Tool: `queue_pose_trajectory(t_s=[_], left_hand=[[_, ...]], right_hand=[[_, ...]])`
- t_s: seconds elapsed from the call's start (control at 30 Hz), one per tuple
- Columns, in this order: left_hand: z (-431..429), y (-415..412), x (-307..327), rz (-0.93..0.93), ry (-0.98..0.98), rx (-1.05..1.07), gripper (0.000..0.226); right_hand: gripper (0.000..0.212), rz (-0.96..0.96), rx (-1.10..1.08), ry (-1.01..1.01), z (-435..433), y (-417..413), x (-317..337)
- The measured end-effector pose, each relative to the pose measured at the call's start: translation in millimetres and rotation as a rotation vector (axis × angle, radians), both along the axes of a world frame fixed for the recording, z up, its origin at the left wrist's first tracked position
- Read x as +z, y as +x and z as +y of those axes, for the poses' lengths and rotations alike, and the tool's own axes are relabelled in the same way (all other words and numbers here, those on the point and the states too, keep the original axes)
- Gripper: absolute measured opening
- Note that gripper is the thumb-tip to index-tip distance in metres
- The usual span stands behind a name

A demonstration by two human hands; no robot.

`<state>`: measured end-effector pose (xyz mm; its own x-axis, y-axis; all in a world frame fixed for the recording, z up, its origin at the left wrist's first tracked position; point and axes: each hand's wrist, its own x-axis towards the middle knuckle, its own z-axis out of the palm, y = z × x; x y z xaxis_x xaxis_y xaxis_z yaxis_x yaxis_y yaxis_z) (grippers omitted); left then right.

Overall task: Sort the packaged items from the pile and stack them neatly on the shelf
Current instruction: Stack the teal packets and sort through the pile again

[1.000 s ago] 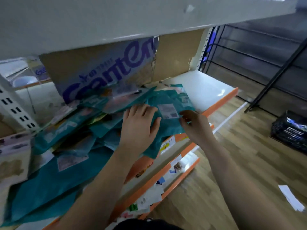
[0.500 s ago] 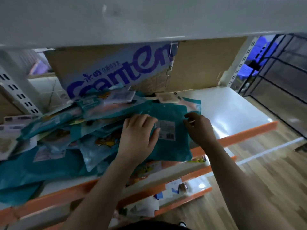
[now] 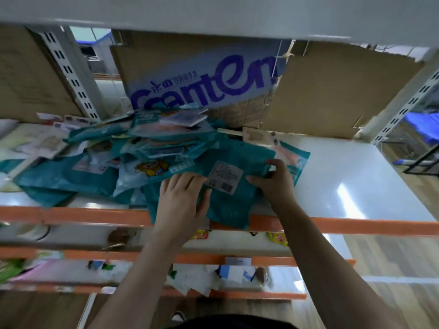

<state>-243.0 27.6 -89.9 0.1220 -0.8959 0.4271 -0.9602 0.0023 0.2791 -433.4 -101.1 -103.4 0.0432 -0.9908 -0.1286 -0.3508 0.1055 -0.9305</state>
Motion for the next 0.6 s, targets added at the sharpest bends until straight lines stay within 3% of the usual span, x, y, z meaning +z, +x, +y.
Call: queue_pose_trajectory(t_s=[0.3,0.5,0.6], left_hand=[[-0.1,-15.0,-1.6,0.021,0.06,-0.025,0.044],[-21.5,-49.4,33.5,0.217,0.062,-0.229,0.054],[-30.7,-66.1,49.6,0.193,0.065,-0.232,0.063]], right_hand=[[0.039,-0.463,-0.053,0.104,11.5,-9.2,7.8],[0.034,-0.571,-0.056,-0.054,22.6,-18.4,56.5],[0.033,-0.559,0.007,-0.114,28.2,-18.2,71.9]])
